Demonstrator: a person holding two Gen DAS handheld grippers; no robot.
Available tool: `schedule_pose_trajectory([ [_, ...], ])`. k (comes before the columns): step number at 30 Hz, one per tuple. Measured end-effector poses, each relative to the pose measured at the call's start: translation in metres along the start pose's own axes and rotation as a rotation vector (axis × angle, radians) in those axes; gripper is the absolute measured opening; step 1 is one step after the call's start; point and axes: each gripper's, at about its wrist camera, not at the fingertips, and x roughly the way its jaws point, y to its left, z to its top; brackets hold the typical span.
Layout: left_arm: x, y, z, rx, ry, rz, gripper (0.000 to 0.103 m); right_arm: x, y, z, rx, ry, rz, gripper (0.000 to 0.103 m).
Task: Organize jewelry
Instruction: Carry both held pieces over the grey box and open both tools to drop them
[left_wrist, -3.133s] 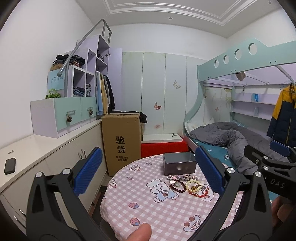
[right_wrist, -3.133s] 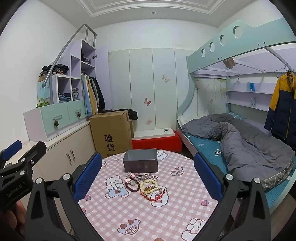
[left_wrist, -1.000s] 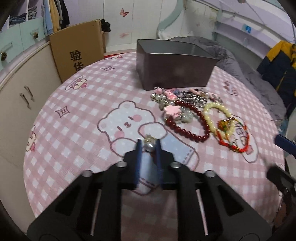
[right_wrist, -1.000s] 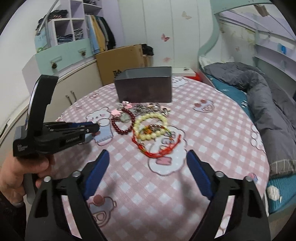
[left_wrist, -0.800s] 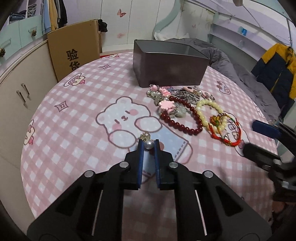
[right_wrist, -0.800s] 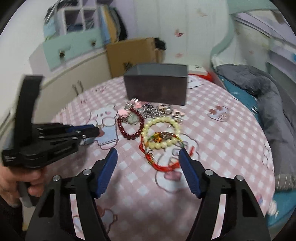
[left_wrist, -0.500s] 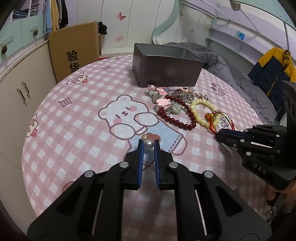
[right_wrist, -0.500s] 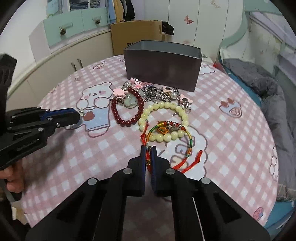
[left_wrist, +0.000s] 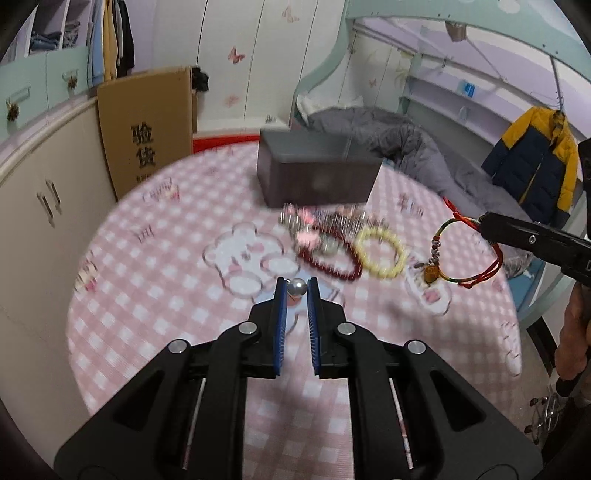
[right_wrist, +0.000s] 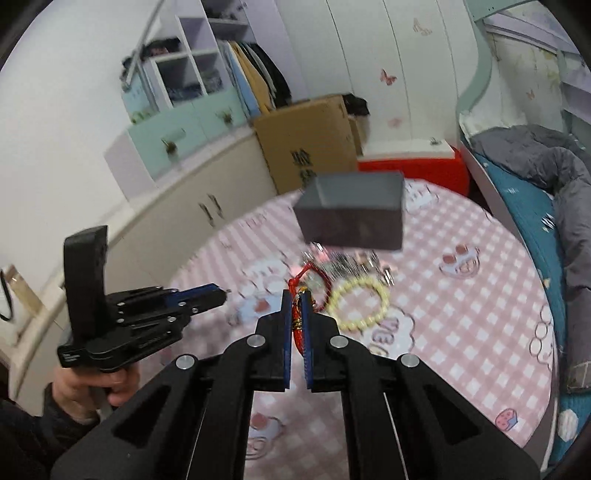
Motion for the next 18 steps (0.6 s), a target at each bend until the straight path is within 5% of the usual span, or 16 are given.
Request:
schedule_pose_trajectory([
  [10,-0.022,0.001,0.081,0.014,-0.116,-0.024,0.011,-0.026,0.003,0.068,-0.036,-0.111,0.039,0.004],
  [18,0.014,-0.010,0.154,0.024,-0.103,-0.061,0.011,0.006,-0.016,0.138,-0.024,-0.123,0.030,0.004],
])
